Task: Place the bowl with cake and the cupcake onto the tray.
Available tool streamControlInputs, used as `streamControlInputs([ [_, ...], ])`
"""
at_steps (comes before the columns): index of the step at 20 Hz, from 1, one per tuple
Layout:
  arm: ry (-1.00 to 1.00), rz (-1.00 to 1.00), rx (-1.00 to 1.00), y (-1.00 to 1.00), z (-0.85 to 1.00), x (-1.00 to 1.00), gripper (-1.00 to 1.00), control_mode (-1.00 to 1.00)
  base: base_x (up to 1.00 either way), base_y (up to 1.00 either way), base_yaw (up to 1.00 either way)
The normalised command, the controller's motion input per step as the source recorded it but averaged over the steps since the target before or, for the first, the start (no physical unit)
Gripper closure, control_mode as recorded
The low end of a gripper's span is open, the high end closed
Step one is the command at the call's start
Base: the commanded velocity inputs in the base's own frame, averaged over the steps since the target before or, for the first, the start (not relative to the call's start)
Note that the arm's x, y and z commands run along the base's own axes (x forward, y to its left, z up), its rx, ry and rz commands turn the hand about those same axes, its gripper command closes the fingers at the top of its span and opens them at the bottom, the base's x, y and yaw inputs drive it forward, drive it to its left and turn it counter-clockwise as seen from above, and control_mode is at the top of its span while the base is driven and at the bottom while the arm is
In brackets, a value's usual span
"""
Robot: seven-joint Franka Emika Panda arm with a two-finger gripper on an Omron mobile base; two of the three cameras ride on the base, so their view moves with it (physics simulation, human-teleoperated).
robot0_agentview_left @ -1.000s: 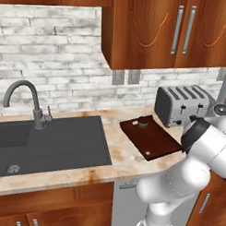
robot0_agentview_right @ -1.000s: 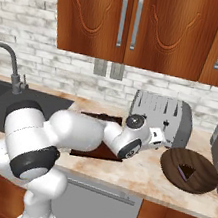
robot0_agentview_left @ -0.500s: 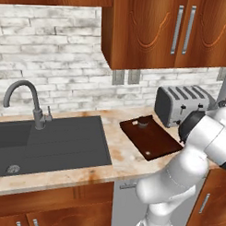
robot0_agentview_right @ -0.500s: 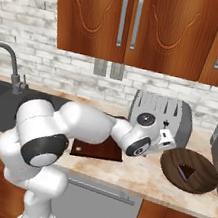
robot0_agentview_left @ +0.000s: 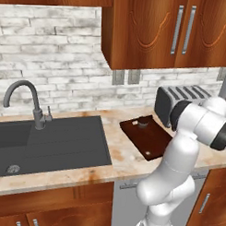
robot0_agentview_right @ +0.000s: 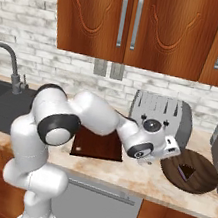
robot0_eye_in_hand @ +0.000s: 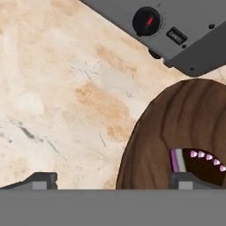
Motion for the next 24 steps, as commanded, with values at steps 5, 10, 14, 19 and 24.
streamControlInputs([
  [5, 0.02, 0.04, 0.00, -0.30, -0.29, 0.02, -1.00, -1.00, 0.00, 0.00, 0.00],
  [10, 0.00, 0.03, 0.00, -0.34, -0.15, 0.01, -1.00, -1.00, 0.00, 0.00, 0.00],
  [14, 0.00, 0.02, 0.00, -0.29, -0.14, 0.12, 1.00, -1.00, 0.00, 0.00, 0.00],
  [19, 0.00, 0.01, 0.00, -0.25, -0.09, 0.08, 1.00, -1.00, 0.00, 0.00, 0.00],
  [24, 0.00, 0.02, 0.00, -0.18, 0.00, 0.00, 1.00, -1.00, 0.00, 0.00, 0.00],
])
